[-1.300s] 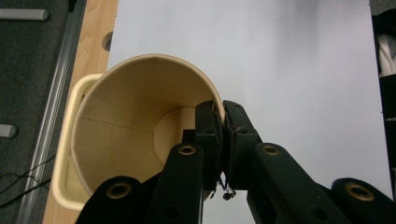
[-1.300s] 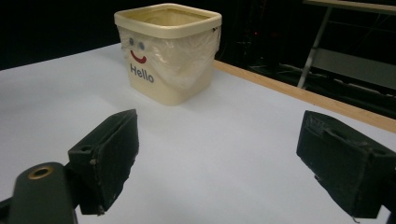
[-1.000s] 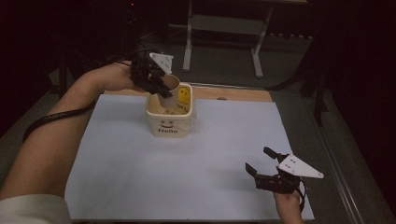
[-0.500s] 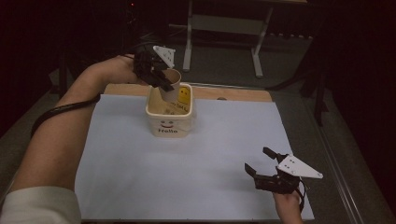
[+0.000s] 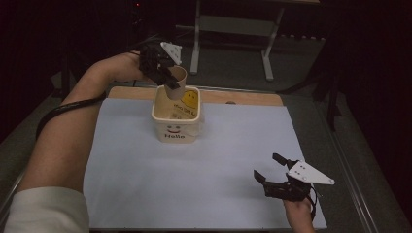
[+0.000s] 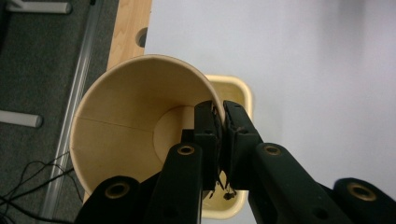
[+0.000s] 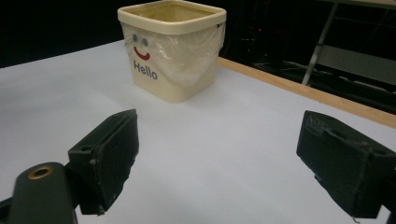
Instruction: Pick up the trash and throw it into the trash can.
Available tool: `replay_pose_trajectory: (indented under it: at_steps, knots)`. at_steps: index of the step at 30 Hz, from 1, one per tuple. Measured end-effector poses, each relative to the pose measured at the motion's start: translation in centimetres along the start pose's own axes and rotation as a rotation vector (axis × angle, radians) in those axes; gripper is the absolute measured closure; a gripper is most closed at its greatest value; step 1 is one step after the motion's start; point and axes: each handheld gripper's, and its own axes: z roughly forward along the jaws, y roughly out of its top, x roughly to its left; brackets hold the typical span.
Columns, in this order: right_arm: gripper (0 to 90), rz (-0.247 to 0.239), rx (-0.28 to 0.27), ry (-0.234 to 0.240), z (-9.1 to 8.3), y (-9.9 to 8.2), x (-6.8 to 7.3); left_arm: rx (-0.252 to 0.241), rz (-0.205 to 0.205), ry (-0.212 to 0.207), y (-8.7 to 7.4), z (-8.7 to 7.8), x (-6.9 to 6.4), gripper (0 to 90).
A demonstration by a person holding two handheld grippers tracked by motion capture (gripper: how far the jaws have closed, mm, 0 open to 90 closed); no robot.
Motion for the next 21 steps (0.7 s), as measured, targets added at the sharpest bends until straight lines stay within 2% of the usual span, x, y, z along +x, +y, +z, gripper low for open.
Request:
replay_pose_trajectory:
  at_steps: [2, 3, 5, 7, 12, 17, 21]
  knots:
    - [12.8, 0.001, 0.001, 0.0, 0.0, 0.0, 0.0, 0.021, -0.033, -0.015, 0.1, 0.2, 0.0, 78.2]
    - [12.8, 0.001, 0.001, -0.001, 0.0, 0.0, 0.0, 0.031, -0.047, 0.0, 0.2, 0.3, -0.1, 73.1]
    - [12.8, 0.002, 0.002, 0.0, 0.0, 0.0, 0.0, 0.02, -0.096, 0.007, 0.2, 0.2, 0.1, 68.2]
    - [12.8, 0.001, 0.004, 0.001, 0.0, 0.0, -0.1, 0.004, -0.111, 0.008, 0.1, 0.1, 0.0, 66.7]
    - [12.8, -0.001, -0.001, -0.001, 0.0, 0.0, 0.0, -0.012, -0.135, 0.009, 0.0, -0.5, -0.2, 66.7]
    - [12.8, -0.004, 0.001, -0.001, 0.0, 0.0, 0.0, -0.023, -0.141, 0.007, -0.2, -0.9, -0.9, 65.1]
    - [12.8, -0.009, 0.002, 0.0, 0.0, 0.1, 0.0, -0.027, -0.155, 0.002, -0.4, -1.0, -1.4, 61.3]
